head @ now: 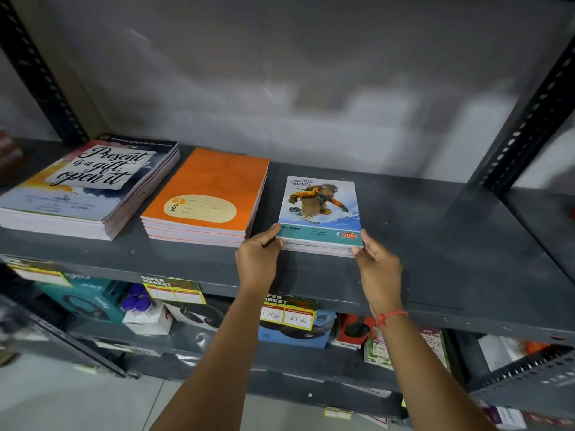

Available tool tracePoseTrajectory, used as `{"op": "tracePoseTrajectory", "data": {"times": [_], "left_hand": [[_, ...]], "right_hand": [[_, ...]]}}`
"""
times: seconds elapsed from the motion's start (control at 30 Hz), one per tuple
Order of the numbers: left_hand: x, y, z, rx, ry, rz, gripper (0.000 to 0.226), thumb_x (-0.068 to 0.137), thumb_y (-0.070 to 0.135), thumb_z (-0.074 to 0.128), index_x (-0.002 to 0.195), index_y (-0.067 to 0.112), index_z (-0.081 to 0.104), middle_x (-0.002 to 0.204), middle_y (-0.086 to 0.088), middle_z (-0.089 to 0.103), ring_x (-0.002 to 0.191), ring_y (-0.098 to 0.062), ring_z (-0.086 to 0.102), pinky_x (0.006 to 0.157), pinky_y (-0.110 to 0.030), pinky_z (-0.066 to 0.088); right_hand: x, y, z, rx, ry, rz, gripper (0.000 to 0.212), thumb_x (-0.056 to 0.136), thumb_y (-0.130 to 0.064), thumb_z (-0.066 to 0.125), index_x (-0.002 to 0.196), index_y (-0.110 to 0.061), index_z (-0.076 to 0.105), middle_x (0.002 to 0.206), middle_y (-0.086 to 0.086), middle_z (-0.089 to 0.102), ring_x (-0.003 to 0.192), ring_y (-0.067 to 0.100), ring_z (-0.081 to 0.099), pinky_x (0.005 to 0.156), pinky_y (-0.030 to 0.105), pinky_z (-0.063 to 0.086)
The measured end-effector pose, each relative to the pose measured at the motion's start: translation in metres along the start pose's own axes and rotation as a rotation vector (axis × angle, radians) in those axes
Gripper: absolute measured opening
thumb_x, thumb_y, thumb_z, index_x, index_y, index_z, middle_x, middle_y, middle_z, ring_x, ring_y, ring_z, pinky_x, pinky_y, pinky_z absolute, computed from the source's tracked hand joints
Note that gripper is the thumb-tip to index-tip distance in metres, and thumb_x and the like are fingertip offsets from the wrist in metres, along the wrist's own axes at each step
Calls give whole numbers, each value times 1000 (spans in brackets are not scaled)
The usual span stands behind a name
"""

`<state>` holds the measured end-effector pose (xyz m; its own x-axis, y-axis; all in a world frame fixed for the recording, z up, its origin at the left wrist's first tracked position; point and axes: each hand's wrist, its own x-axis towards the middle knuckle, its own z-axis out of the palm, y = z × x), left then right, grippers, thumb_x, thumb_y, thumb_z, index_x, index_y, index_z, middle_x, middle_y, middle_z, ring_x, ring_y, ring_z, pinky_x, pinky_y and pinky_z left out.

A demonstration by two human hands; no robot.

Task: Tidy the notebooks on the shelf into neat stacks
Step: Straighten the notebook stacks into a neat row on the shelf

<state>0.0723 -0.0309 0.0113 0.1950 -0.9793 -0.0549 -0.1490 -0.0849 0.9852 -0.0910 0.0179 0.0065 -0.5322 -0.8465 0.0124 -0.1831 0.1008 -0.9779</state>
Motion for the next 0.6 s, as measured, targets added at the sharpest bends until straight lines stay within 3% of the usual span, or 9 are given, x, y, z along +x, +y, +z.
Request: {"op": "tracePoseTrajectory", "data": {"times": [0.1, 0.2, 0.37, 0.47, 0.53, 0.6], "left_hand": [[1, 1, 2, -11, 24, -9, 31, 86, 7, 61, 117, 12, 65, 119, -6, 68, 79, 0, 53, 73, -8, 46], [2, 2, 3, -21, 47, -27, 30, 86, 8, 62, 115, 12, 66, 119, -7, 68, 90, -8, 55, 83, -17, 50], [3, 0, 3, -24, 62, -17, 27, 86, 8, 62, 113, 11, 68, 116, -8, 69, 92, -10, 54, 77, -15, 50], [5, -2, 3, -24, 68, -25, 26, 86, 9, 62, 111, 11, 69, 116, -8, 69, 90, -10, 53, 80, -18, 50], [8, -3, 4, -41, 63, -27, 26, 86, 9, 62, 111, 11, 69, 116, -8, 70, 90, -10, 53, 78, -15, 49], [9, -5, 4, -49, 60, -13, 26, 86, 9, 62, 111, 11, 69, 116, -7, 70, 92, -9, 54, 69, -5, 47]], "right_hand": [[3, 2, 2, 8, 24, 4, 43, 90, -8, 55, 133, -12, 51, 128, 7, 63, 102, 10, 58, 99, 24, 45], [3, 2, 3, 16, 42, 11, 42, 90, -8, 55, 132, -11, 52, 127, 8, 63, 100, 10, 58, 92, 20, 46], [5, 3, 4, 10, 69, 4, 41, 90, -8, 56, 131, -10, 53, 126, 8, 64, 99, 9, 58, 89, 19, 47], [6, 4, 4, 16, 82, 6, 41, 89, -7, 58, 129, -9, 54, 125, 9, 64, 99, 10, 59, 91, 22, 48], [6, 3, 5, 22, 84, 10, 40, 88, -7, 58, 129, -9, 55, 125, 8, 65, 100, 10, 59, 94, 23, 48], [5, 4, 5, 15, 85, 1, 40, 89, -8, 58, 129, -9, 55, 125, 7, 65, 100, 9, 59, 93, 21, 47]]}}
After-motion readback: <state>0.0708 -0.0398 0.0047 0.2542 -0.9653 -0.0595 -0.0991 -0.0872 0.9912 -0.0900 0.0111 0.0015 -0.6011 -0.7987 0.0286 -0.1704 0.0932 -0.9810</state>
